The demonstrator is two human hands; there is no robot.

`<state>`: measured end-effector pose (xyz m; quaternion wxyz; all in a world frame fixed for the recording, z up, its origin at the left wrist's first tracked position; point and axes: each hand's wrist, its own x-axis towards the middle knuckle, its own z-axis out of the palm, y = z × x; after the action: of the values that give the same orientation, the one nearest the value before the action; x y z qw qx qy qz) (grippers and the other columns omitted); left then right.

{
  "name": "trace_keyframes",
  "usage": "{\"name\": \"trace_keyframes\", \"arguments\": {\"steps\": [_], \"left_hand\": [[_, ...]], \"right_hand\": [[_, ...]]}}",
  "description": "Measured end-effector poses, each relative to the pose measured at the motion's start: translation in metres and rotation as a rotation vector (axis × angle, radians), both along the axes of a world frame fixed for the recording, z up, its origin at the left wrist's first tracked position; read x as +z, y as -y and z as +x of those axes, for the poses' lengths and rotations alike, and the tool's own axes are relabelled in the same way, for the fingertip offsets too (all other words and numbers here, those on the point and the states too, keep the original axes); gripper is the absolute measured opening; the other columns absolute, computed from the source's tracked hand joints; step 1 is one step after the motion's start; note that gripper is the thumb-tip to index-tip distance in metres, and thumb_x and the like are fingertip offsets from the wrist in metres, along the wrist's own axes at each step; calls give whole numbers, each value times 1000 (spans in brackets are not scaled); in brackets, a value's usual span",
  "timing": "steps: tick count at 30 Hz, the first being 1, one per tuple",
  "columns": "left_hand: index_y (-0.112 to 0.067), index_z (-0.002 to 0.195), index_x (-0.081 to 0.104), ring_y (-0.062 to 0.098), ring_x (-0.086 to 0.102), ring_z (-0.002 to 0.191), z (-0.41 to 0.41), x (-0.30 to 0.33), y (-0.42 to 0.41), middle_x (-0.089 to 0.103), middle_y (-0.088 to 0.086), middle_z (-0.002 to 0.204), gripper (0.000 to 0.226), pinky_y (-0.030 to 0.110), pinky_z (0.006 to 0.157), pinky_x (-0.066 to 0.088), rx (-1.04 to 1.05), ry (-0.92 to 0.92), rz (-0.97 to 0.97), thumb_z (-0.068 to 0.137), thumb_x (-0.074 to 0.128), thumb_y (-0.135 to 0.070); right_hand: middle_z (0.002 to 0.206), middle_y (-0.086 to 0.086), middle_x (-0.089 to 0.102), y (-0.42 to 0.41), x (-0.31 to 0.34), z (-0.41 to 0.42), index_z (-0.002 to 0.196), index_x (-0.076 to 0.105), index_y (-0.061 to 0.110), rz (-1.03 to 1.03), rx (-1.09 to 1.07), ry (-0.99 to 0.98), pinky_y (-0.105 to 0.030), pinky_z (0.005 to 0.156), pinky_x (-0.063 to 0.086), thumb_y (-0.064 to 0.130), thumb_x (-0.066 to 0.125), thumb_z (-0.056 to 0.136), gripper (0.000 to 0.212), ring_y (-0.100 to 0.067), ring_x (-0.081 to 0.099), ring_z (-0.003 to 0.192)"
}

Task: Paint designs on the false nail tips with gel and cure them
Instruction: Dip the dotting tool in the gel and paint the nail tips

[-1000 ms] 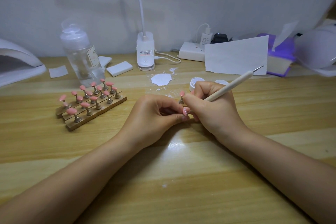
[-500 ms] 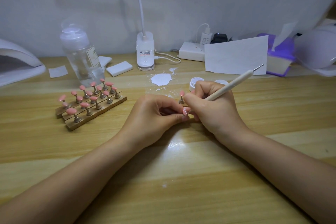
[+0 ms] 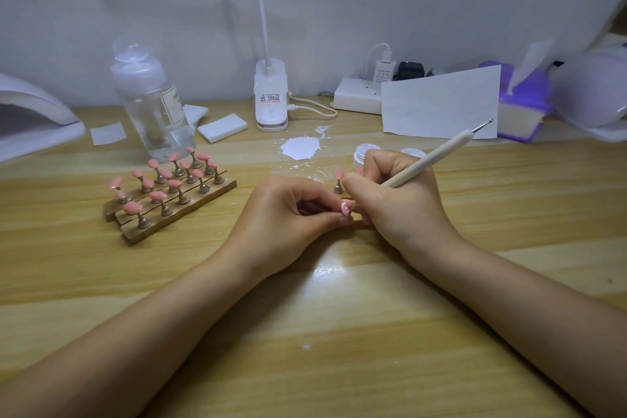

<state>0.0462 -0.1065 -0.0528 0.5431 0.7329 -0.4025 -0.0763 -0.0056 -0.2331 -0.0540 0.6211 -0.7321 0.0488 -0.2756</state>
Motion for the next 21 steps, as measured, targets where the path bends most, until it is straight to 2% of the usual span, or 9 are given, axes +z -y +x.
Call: {"name": "trace_keyframes", "arguments": {"steps": [3, 6, 11, 15, 18, 21], "left_hand": [[-16, 71, 71, -10, 59, 61, 0, 0, 0, 66, -16, 63, 15, 6, 60, 42, 3, -4, 0, 70, 74, -1], [-19, 70, 71, -10, 59, 61, -1, 0, -1, 66, -17, 61, 17, 6, 60, 42, 2, 4, 1, 70, 74, -2], [-21, 69, 70, -11, 58, 60, -1, 1, -1, 65, -19, 58, 19, 5, 60, 41, 1, 10, -1, 70, 74, -2], [-19, 69, 70, -10, 59, 61, -1, 0, 0, 66, -18, 59, 18, 6, 60, 42, 2, 3, -2, 70, 74, -1], [-16, 71, 71, -11, 59, 61, 0, 0, 0, 65, -18, 60, 16, 5, 60, 41, 0, 1, -2, 69, 74, -1], [-18, 70, 71, -11, 59, 61, 0, 0, 0, 66, -18, 60, 17, 5, 60, 42, -1, 4, -2, 70, 74, -1]], "right_hand": [[31, 9, 38, 0, 0, 0, 44, 32, 12, -3, 4, -6, -16, 44, 33, -4, 59, 78, 46, -3, 36, 34], [36, 2, 34, 0, 1, 0, 44, 31, 12, 3, -28, -8, -24, 49, 31, -3, 60, 76, 46, -12, 32, 41], [32, 9, 36, 0, 0, 0, 43, 31, 14, -10, -10, -10, -18, 44, 33, -4, 59, 77, 47, -4, 36, 35], [39, -3, 34, 0, 1, 1, 43, 31, 15, 10, -31, -3, -26, 52, 35, -3, 60, 76, 47, -13, 33, 41], [35, 5, 36, 0, 0, 1, 41, 31, 17, -5, -16, -2, -22, 49, 34, -3, 60, 76, 49, -8, 35, 38], [38, 0, 33, 0, 0, 1, 42, 31, 16, -2, -28, -1, -27, 52, 32, -3, 60, 76, 48, -13, 33, 42]]}}
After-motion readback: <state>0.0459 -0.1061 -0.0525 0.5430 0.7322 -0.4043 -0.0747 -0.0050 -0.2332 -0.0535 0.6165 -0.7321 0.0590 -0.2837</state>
